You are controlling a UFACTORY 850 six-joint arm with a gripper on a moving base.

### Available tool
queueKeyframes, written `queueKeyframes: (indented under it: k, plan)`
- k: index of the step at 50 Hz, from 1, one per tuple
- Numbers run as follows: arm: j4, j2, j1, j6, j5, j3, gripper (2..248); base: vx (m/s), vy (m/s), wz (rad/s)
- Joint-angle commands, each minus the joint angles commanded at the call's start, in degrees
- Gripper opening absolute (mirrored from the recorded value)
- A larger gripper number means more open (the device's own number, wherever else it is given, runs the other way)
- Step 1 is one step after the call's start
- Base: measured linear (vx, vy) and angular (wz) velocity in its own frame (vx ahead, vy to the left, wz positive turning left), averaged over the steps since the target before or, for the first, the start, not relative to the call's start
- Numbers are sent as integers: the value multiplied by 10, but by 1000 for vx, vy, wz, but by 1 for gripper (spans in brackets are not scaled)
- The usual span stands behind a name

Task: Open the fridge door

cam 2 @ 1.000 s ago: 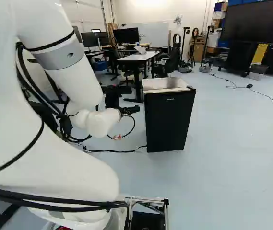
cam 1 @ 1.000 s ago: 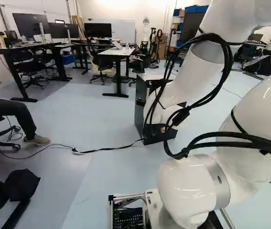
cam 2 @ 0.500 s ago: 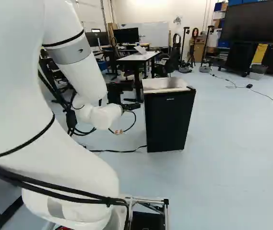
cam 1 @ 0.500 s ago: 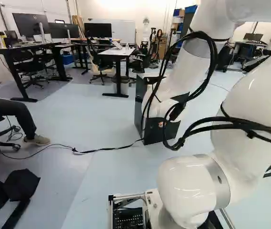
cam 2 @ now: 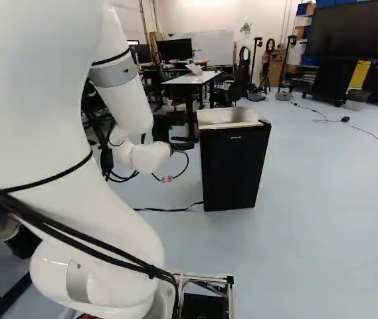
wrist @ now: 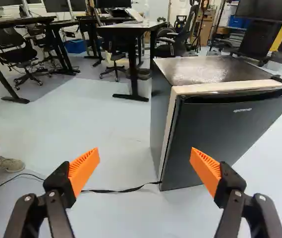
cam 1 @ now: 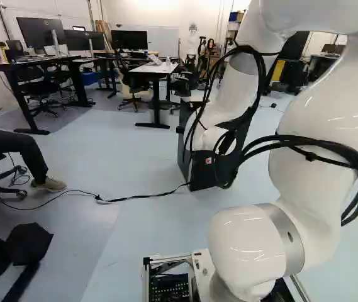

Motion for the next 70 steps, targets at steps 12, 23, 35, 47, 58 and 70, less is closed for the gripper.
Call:
queueKeyframes:
  k: [12,23,35,47,58,70]
  plan:
    - [4,-43,3,0,13,-29,247,0,0,0]
    - [18,-77,6,0,34,-50,247,0,0,0]
    - [39,-103,8,0,59,-61,247,0,0,0]
    - [63,-125,9,0,85,-69,247,0,0,0]
    - [86,-146,10,0,108,-76,247,0,0,0]
    - [113,-169,11,0,133,-86,247,0,0,0]
